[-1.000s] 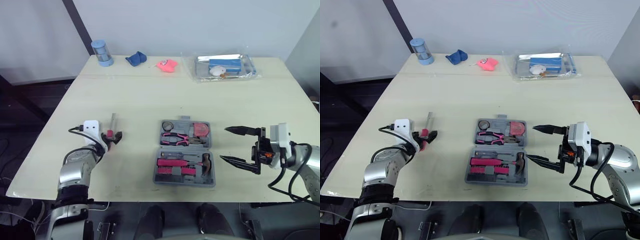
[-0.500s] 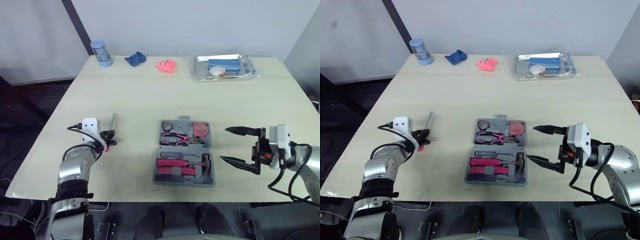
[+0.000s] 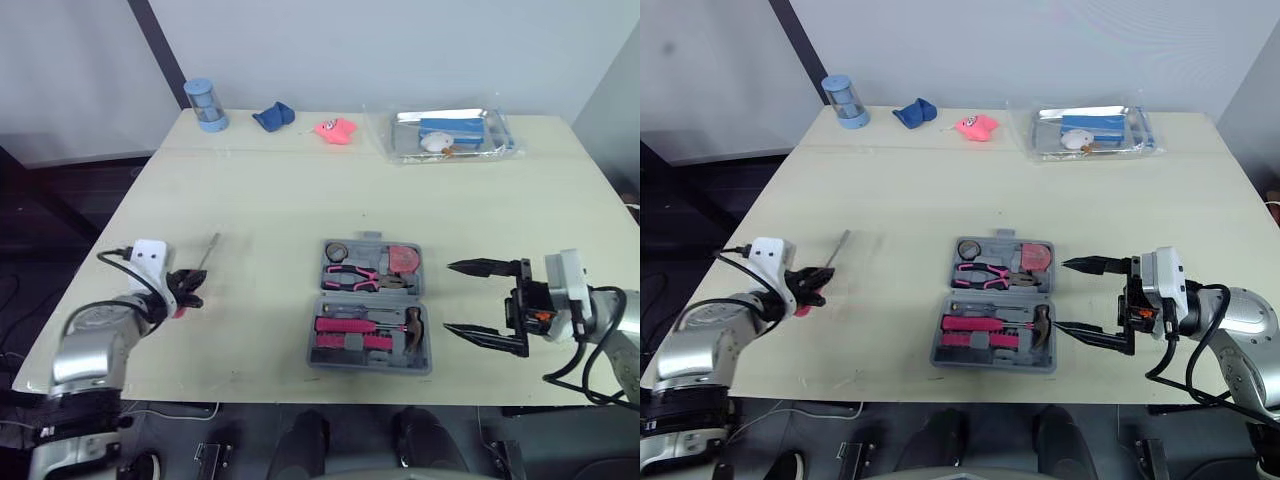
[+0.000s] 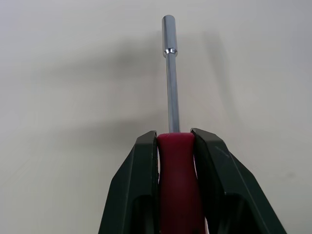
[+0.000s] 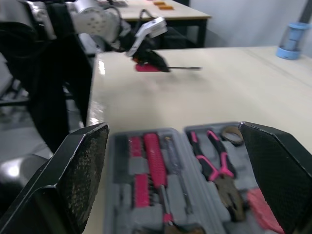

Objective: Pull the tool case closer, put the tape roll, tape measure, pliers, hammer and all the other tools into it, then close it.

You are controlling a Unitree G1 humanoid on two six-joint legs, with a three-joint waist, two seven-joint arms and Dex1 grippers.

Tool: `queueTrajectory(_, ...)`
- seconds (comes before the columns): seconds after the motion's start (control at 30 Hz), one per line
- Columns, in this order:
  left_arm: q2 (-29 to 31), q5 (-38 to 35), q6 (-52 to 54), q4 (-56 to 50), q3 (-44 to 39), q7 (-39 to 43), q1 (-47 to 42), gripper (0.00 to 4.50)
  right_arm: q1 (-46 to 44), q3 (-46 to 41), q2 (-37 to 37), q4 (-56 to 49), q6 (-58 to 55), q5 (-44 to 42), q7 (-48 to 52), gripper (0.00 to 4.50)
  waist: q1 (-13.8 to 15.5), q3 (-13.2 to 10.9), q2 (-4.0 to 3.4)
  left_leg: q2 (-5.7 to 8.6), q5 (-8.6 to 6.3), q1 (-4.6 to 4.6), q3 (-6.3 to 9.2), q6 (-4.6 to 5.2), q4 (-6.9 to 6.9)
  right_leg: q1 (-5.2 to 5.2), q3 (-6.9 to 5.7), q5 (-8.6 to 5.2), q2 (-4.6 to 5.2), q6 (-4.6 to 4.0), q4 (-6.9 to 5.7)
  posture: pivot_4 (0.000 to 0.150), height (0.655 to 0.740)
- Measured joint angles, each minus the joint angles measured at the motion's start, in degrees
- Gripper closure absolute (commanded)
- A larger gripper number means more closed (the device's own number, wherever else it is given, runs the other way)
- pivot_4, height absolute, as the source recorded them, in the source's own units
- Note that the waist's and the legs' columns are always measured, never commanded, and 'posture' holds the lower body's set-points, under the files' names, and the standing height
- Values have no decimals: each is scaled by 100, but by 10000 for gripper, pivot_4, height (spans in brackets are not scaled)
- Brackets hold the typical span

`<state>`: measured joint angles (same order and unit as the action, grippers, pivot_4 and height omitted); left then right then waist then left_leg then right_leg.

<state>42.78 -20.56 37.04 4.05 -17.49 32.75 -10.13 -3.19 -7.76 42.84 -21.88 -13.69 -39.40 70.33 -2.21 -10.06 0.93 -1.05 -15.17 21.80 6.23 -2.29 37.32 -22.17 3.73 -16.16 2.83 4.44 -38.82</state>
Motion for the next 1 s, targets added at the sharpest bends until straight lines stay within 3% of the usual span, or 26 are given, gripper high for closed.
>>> queueTrajectory(0.23, 575, -264, -94, -649, 423, 1414, -32, 39263, -58, 3, 3, -65, -175, -155, 68, 0, 0, -3, 1, 0, 0, 3, 1, 0, -1, 0, -1, 0, 0, 0, 4, 1500, 7400)
queueTrajectory(0.57, 1229, -899, 132, -2053, 1807, 3564, -792, 39263, 237, -100, 15, -54, -107, -69, 103, 0, -21, -10, -6, -1, 0, 2, -3, 1, -2, -1, 2, -1, -3, 0, 2, 1500, 7400)
queueTrajectory(0.77, 1199, -858, 267, -2275, 2570, 3986, -1234, 39263, 405, -195, 30, -67, -76, -8, 86, 0, -13, -12, -5, -1, 0, 5, -4, 1, -1, -1, 2, -1, -3, 0, 5, 1500, 7400)
queueTrajectory(1.0, 894, -275, 131, -2392, 3712, 4162, -1650, 39263, 519, -263, 30, -69, 48, 73, 40, 0, -11, -14, -4, -1, 0, 5, -3, 1, 0, -1, 2, -1, -5, 1, 4, 1500, 7400)
